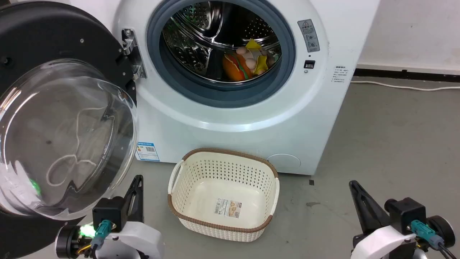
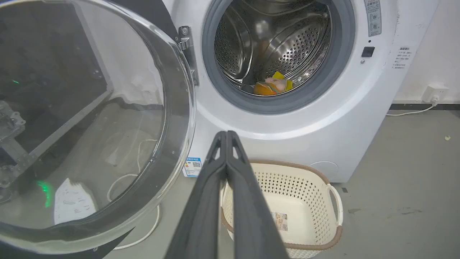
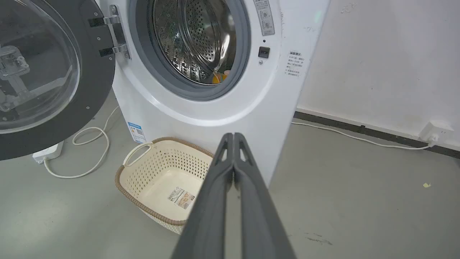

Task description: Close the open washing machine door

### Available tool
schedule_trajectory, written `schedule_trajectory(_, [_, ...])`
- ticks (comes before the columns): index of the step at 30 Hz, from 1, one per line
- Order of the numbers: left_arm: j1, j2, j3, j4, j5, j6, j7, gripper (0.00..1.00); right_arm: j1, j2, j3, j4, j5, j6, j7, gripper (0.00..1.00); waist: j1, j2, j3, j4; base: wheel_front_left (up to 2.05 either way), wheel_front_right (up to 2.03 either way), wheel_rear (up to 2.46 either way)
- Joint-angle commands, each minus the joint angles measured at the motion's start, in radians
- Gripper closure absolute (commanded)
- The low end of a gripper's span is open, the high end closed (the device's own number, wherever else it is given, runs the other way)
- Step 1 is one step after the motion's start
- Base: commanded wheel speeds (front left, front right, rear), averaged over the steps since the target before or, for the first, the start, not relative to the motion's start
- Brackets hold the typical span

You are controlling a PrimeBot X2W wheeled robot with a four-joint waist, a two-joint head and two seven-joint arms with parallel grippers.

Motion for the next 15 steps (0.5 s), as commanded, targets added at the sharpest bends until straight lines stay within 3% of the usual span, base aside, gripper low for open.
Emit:
schedule_trajectory(1, [0.012, 0.0, 0.0, -0.004, 0.003, 0.003, 0.0, 1.0, -0.014, 0.0, 0.0, -0.005, -0.005, 0.001, 0.0, 1.0, 0.0, 0.0, 0.0, 0.0, 0.0, 0.0, 0.0])
schedule_trajectory(15, [0.012, 0.0, 0.0, -0.004, 0.003, 0.003, 0.0, 1.0, -0.014, 0.0, 0.0, -0.005, -0.005, 0.001, 0.0, 1.0, 0.0, 0.0, 0.0, 0.0, 0.0, 0.0, 0.0])
